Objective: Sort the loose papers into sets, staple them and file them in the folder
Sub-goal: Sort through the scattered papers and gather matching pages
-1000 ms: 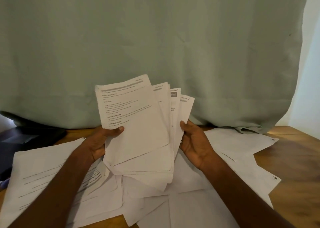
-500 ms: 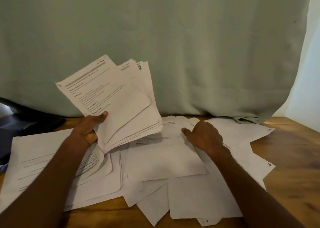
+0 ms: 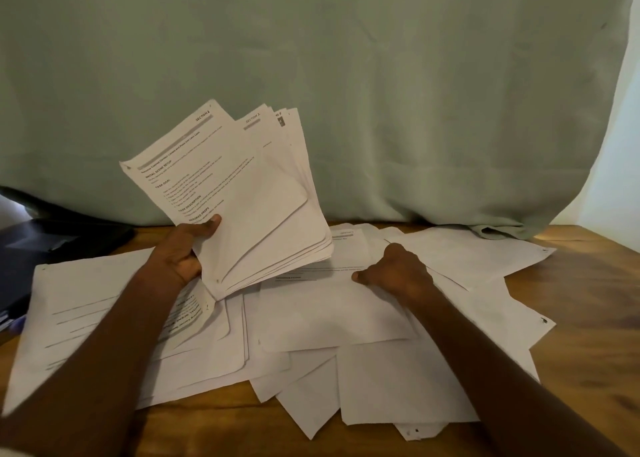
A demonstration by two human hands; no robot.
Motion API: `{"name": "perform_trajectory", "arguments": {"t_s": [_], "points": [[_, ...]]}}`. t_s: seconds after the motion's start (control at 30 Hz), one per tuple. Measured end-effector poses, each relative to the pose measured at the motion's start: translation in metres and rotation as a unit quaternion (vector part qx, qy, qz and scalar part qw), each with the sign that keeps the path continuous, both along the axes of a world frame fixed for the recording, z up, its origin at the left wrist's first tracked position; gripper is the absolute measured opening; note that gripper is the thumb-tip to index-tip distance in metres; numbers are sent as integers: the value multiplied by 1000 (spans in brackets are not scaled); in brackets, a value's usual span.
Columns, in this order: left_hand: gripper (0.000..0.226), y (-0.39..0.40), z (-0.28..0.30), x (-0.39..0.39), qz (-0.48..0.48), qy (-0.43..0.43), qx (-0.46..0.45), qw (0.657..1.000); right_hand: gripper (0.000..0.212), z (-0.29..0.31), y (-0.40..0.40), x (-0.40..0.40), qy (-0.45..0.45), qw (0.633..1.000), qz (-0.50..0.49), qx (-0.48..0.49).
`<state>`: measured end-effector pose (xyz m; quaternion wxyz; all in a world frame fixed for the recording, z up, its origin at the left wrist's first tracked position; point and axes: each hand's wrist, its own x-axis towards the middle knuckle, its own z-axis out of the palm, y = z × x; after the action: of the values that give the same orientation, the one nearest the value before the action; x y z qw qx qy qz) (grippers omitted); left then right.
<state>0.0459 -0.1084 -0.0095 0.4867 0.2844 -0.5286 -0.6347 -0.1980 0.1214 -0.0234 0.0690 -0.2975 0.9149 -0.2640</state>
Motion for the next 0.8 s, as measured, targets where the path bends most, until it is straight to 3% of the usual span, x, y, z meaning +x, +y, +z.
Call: {"name": "perform_trajectory", "arguments": {"t_s": [0.07,0.13,0.23,0.33,0.43,0.6,0.8], "points": [[45,4,0,0,-18,7,8,1000,72,-3,-5,-5,-18,999,-28,-20],[44,4,-1,-1,-31,17,18,999,48,-6,-8,-8,-28,997,-55,-53],[29,6,0,-4,-59,34,32,997,19,-1,-9,-14,-51,982,-62,-173],[27,7,3,-7,-63,42,24,997,13,15,-2,-14,-123,913,-21,-389],[43,12,7,-13,-56,56,8,997,2,29,9,-7,-216,836,14,-505],[57,17,11,-19,-50,28,-79,995,33,35,14,-4,-351,734,77,-576],[54,23,14,-26,-29,17,-125,992,44,38,10,-3,-389,689,139,-595]]}}
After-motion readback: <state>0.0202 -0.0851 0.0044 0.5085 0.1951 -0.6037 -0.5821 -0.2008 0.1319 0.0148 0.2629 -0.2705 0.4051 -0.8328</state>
